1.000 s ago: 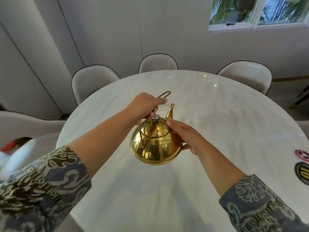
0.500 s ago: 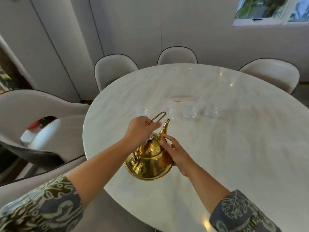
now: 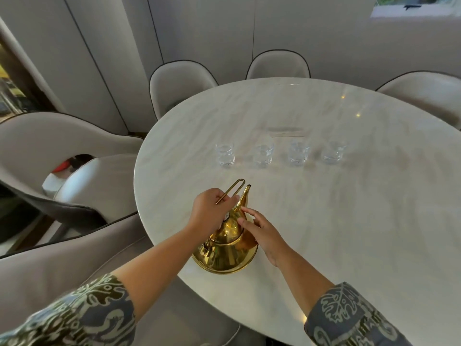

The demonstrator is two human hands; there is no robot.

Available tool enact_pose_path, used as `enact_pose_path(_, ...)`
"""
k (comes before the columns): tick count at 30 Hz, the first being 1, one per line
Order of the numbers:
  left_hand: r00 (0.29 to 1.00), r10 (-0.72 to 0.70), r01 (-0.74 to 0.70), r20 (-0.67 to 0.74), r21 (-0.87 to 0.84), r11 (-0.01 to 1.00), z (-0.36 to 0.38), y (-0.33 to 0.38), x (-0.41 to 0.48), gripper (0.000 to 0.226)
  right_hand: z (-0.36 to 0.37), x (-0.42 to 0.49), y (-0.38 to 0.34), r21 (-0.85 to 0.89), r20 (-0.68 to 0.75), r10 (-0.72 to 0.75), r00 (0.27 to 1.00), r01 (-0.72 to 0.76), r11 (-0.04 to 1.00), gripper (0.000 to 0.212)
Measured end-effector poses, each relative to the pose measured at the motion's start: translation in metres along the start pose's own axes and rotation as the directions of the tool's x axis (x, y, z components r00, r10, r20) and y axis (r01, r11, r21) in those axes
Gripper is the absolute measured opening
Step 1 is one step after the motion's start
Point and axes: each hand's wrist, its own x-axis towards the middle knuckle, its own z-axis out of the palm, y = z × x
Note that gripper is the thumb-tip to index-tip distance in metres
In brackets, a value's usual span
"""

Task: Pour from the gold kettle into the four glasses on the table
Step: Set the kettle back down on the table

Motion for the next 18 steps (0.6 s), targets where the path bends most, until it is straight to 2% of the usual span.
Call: enact_pose_path(18,0.999,-0.033,0.033,-0.002,-0.010,0.999,-0.002,-0.020,0.002,0.030,0.007,0.009,0.010,-0.099,0.017,-0.024,1.000,0.026,0.995,0.044)
